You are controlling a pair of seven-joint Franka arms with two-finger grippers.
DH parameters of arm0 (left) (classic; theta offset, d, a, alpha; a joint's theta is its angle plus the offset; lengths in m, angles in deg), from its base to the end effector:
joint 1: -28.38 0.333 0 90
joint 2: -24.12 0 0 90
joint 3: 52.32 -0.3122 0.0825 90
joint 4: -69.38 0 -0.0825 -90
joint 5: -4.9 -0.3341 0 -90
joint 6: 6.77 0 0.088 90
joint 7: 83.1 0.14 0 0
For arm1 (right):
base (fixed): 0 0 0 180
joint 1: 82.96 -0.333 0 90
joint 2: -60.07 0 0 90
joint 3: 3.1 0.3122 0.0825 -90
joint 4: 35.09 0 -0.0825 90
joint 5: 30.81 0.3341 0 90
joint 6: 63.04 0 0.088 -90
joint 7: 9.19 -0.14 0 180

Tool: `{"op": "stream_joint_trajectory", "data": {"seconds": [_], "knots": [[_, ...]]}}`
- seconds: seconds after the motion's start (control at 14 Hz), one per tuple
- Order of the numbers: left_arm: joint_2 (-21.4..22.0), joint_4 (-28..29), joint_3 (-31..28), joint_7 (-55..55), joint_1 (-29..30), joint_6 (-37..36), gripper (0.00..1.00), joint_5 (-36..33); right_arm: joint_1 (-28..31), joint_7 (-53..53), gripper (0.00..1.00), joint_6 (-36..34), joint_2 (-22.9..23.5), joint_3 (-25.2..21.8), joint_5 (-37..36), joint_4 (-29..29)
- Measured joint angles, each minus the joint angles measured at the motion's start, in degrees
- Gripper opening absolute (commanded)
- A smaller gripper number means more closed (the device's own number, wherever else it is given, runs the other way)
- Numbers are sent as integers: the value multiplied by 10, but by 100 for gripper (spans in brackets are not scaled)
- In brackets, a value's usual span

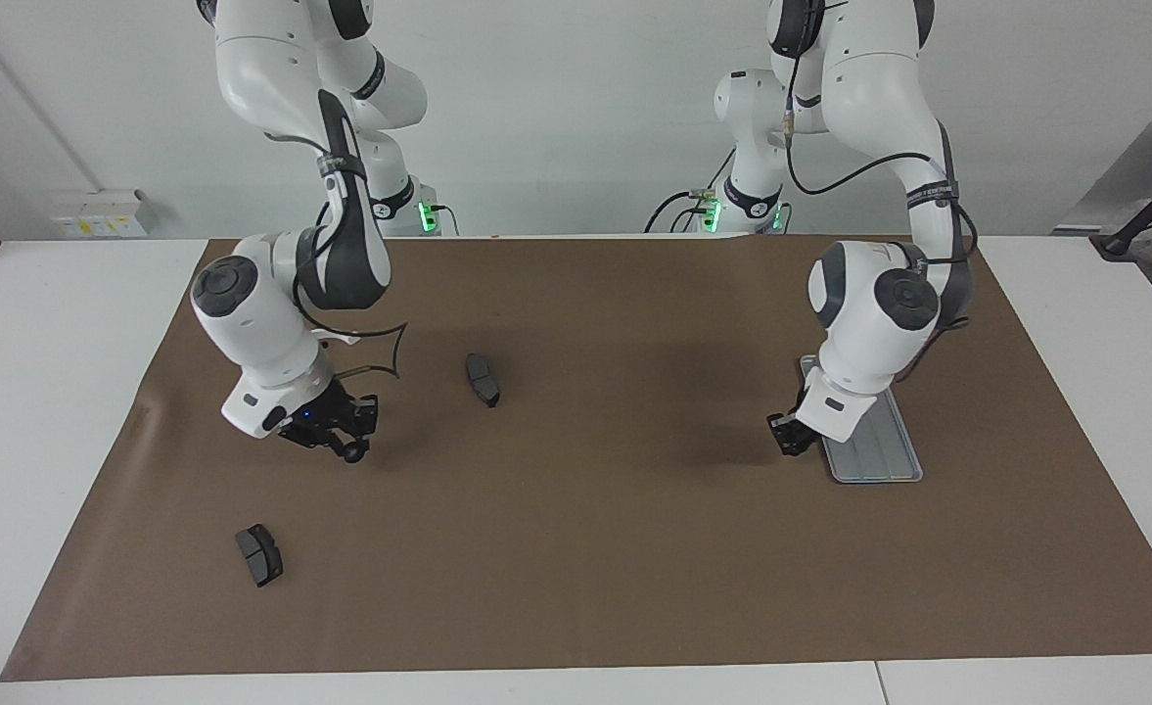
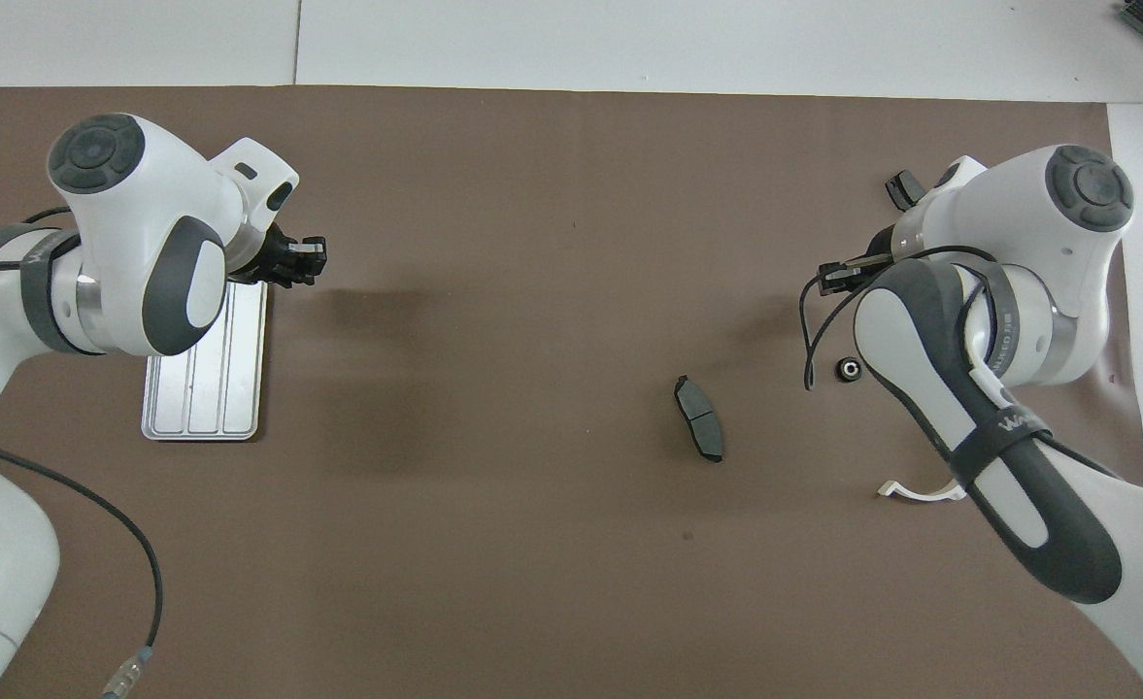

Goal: Pick bearing gear from pile to tray

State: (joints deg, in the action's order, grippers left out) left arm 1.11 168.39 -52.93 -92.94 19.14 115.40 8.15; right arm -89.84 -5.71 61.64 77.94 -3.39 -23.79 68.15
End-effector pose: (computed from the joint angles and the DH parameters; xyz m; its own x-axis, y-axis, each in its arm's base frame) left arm 0.6058 -0.0966 0.3412 0.9987 0.0503 -0.0055 0.0505 -0.9978 0.0436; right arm 0.5949 0.0769 0.3690 0.9923 0.1058 0.0649 0.1119 -0.9887 -0.0993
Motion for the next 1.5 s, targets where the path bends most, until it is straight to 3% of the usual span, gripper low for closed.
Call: {"op": "stream_joint_trajectory", "data": {"seconds": [0.21, 0.36, 0.43, 0.57, 0.78, 1.0, 1.07, 1.14, 1.21, 1.28, 1.5], "knots": [[8, 36, -1, 114, 53, 1, 0, 1, -79, -158, 0, -14, -7, 1, -2, -26], [18, 68, -1, 161, 76, 22, 32, 2, -126, -249, 0, 2, -5, 3, -2, -27], [23, 85, -1, 169, 79, 40, 67, 2, -149, -291, 0, 15, -3, 3, -2, -27], [29, 108, 3, 172, 80, 67, 98, 2, -194, -369, 0, 49, 4, 4, -2, -27], [34, 106, 8, 172, 79, 75, 100, 2, -248, -443, 0, 82, 23, 4, -2, -27], [35, 73, 10, 171, 74, 59, 100, 21, -294, -498, 0, 146, 70, 4, -2, -26], [36, 59, 11, 166, 71, 44, 100, 34, -306, -512, 8, 164, 87, 4, -3, -26], [36, 47, 12, 152, 66, 32, 100, 39, -314, -519, 31, 177, 100, 4, -4, -26], [37, 41, 12, 129, 56, 25, 100, 41, -317, -522, 75, 181, 108, 3, -4, -26], [38, 38, 12, 102, 40, 22, 100, 42, -317, -522, 100, 181, 113, 3, -4, -26], [39, 37, 13, 5, -23, 21, 100, 42, -317, -522, 100, 181, 114, -2, -13, -27]]}}
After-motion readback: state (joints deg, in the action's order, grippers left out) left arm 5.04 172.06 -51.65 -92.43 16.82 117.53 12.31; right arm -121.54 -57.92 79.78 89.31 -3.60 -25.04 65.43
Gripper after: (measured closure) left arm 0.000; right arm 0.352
